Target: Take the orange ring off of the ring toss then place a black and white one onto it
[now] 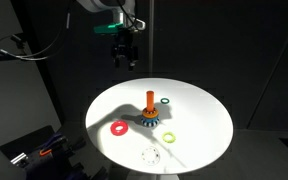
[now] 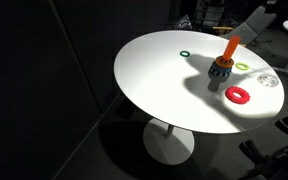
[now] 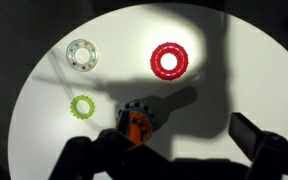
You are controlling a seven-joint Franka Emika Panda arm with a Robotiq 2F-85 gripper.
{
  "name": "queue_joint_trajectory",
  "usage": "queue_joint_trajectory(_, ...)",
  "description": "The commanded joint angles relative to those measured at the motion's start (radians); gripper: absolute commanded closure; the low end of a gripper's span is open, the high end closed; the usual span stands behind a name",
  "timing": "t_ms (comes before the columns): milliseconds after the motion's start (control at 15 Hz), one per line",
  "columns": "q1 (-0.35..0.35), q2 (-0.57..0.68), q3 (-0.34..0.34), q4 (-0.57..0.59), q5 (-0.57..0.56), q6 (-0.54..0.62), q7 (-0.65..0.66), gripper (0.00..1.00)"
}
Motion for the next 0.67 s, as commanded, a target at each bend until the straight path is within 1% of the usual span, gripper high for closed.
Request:
queue_joint_trajectory(0, 0.000, -0.101, 0.004, -0.091, -0.015, 0.065, 0.047, 0.00)
queue_joint_trajectory(133, -0.001, -0.145, 0.006, -0.136, -0.028, 0.113, 0.071, 0.00)
queue_joint_trajectory(200, -0.002, -0.077, 0.003, -0.069, -0.004, 0.064, 0.030, 0.00)
queue_joint_trajectory(267, -0.002, -0.091, 0.003, -0.081, -0.005, 0.072, 0.033, 0.00)
queue_joint_trajectory(600, -0.002, -0.078, 0.003, -0.082, -0.005, 0.071, 0.033, 0.00)
